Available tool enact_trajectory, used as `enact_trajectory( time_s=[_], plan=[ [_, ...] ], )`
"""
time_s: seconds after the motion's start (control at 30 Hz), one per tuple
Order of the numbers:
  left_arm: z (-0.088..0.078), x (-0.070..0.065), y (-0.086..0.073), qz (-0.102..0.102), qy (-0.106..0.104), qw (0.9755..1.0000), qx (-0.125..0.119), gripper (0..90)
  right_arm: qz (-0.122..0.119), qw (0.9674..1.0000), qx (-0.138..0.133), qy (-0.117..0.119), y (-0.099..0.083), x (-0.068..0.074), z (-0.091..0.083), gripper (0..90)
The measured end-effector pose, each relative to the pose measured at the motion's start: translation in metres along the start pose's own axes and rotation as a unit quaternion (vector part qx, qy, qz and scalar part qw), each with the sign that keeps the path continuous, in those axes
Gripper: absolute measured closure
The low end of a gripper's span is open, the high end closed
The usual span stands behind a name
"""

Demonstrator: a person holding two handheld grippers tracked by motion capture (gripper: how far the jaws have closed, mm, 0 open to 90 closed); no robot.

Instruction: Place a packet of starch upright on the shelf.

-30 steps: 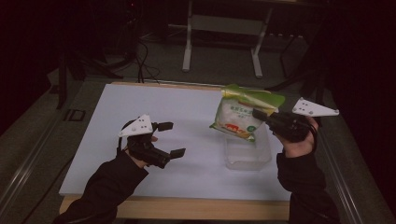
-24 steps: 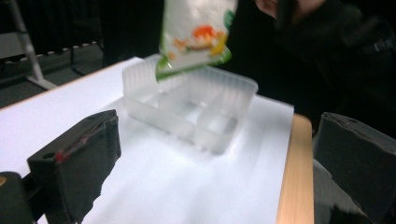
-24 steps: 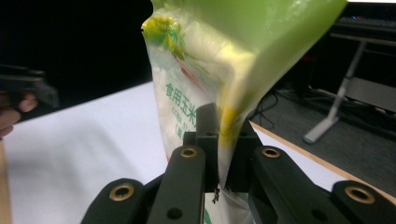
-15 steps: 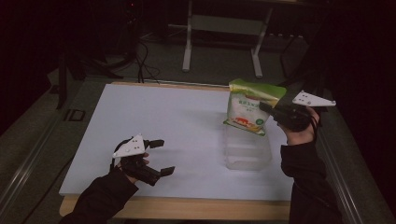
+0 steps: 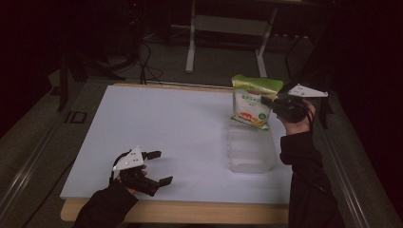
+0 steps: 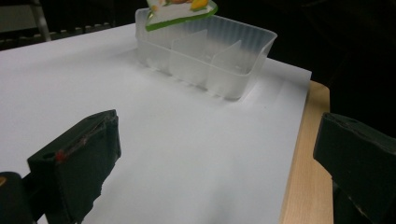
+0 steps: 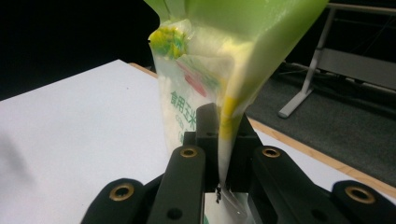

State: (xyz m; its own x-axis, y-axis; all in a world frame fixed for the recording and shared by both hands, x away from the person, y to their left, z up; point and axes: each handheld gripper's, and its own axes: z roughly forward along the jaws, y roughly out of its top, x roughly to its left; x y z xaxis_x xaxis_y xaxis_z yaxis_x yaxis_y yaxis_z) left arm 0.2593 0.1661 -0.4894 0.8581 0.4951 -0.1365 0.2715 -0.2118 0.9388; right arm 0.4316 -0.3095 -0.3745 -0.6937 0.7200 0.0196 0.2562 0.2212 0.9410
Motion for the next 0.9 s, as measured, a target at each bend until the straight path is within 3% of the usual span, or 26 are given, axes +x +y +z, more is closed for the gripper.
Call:
enact_trajectory(
  time_s=[0.27, 0.5, 0.7, 0.77, 0.9],
  plan=[
    [-0.002, 0.0, -0.003, -0.006, -0.003, 1.0, -0.006, 1.3, 0.005, 0.9998, 0.018, 0.008, -0.009, -0.008, 0.021, 86.4],
    [0.001, 0.003, -0.007, -0.01, -0.007, 0.9999, -0.005, 1.3, 0.02, 0.9984, 0.045, 0.028, -0.029, -0.02, 0.037, 86.2],
    [0.002, 0.003, -0.009, -0.014, -0.01, 0.9999, -0.003, 1.3, 0.043, 0.9972, 0.049, 0.037, -0.039, -0.027, 0.037, 85.6],
    [0.003, 0.003, -0.009, -0.012, -0.011, 0.9999, 0.0, 1.3, 0.043, 0.9961, 0.073, 0.025, -0.05, -0.031, 0.035, 85.7],
    [0.004, 0.003, -0.009, -0.012, -0.013, 0.9998, -0.001, 1.3, 0.062, 0.9949, 0.078, 0.017, -0.059, -0.037, 0.029, 85.4]
  ],
)
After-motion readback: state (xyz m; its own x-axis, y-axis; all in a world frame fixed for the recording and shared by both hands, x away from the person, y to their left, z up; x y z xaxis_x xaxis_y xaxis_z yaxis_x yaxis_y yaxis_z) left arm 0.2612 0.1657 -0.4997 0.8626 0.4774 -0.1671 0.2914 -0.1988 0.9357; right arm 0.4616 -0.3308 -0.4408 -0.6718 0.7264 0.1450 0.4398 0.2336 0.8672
